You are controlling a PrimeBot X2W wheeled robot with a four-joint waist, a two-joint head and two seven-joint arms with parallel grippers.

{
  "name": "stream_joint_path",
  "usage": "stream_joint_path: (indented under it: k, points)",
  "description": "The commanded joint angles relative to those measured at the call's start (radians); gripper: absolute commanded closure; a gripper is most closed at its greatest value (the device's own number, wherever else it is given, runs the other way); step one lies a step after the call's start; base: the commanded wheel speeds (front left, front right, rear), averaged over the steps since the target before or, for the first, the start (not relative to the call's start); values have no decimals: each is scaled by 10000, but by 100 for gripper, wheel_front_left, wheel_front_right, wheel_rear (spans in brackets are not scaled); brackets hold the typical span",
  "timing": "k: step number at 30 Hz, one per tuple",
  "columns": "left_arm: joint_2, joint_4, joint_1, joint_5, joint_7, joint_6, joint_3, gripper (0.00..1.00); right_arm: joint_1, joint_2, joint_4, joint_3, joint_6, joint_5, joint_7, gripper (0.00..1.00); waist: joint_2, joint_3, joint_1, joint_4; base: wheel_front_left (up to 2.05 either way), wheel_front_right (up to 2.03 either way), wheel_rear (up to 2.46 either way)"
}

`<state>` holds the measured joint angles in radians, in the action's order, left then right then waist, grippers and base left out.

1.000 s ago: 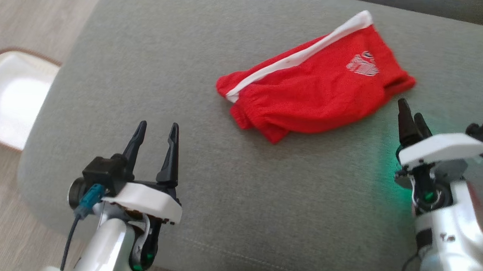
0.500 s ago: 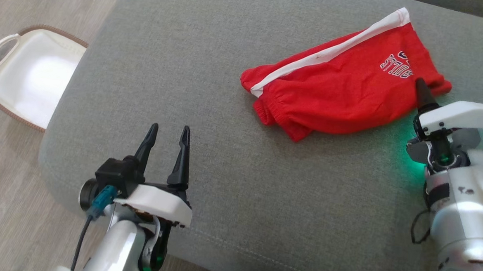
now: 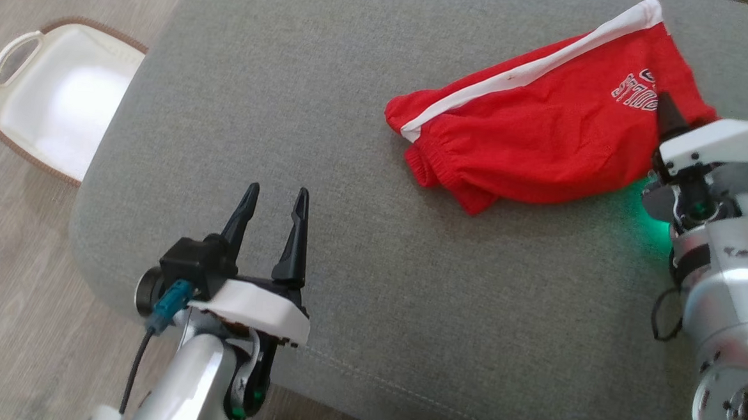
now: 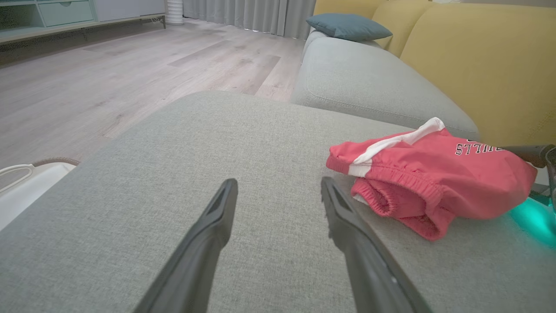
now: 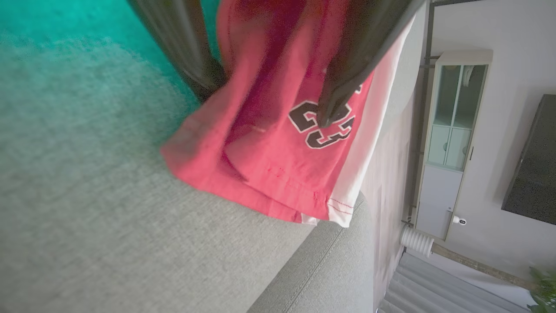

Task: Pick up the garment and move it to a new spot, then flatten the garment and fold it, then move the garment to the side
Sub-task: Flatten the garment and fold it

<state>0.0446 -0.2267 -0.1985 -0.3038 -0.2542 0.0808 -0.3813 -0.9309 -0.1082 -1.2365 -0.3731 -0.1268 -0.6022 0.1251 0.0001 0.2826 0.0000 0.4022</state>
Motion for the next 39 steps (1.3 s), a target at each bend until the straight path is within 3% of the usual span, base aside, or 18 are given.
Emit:
stream_joint_path:
  k: [1,3,5,11,17,28,39]
  points:
    - [57,340,-465,-104,-76,81,239,0,-180,261,-161,63,-39,105,-6,0,-1,102,0,61,0,0,0]
    - [57,329,-486,-114,-76,100,228,0,-367,250,-267,30,-39,241,-29,0,-1,148,0,63,0,0,0]
    - [57,310,-493,-104,-76,116,257,0,-505,275,-324,-6,-39,314,-120,100,-1,155,0,16,0,0,0]
    - [57,194,-466,-6,-76,93,433,0,-398,457,-189,-54,-39,100,-655,100,-1,-136,0,-414,0,0,0]
    - [57,141,-276,111,-76,6,655,0,544,563,832,158,-39,-678,-1258,100,-1,-603,0,-1161,0,0,0]
    - [57,57,125,343,-76,-123,1024,0,3163,578,2581,2293,-39,-3123,-2413,100,-1,-1388,0,-2435,0,0,0]
    - [57,74,425,370,-76,-125,1070,0,4326,579,2751,4304,-39,-5192,-3649,100,-1,-1758,0,-2942,0,0,0]
